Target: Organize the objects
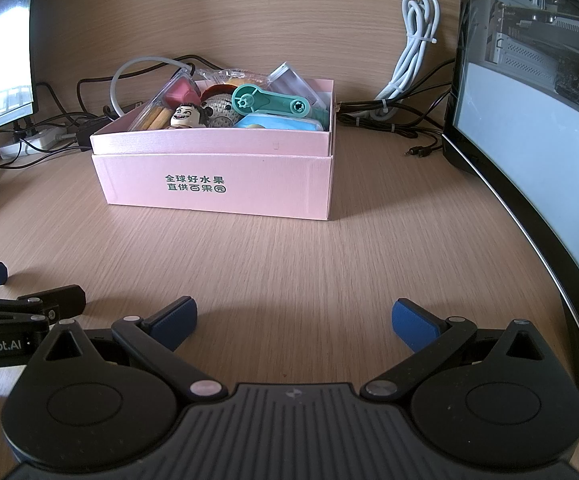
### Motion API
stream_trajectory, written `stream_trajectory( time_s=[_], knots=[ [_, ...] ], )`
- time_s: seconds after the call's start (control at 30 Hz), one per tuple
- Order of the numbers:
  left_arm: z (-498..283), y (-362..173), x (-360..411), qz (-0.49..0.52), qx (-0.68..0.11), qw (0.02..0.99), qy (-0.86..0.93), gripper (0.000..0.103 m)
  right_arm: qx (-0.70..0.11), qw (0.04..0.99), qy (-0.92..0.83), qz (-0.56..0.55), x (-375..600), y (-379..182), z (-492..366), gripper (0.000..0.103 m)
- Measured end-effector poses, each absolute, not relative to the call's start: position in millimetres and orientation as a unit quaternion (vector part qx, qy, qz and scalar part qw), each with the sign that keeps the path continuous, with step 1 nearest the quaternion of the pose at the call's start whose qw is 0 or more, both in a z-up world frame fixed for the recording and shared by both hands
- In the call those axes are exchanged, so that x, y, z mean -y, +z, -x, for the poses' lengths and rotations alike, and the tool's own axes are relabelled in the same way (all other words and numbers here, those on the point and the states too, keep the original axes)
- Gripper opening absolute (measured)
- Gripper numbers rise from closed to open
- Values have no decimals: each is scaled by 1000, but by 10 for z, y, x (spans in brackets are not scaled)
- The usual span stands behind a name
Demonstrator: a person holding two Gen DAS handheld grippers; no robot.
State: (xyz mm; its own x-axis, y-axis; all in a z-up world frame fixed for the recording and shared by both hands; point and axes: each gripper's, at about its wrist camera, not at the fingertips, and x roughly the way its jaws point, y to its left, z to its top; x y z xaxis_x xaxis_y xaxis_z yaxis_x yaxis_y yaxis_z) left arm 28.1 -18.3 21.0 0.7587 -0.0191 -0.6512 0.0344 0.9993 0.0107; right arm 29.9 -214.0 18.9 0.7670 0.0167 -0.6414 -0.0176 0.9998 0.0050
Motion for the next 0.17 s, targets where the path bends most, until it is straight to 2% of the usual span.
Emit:
stream_trajectory(
  time_s=[0.17],
  knots=[
    [-281, 208, 185, -11, -347, 938, -16, 102, -341, 940, 9, 1, 2139, 188, -301, 103]
  ],
)
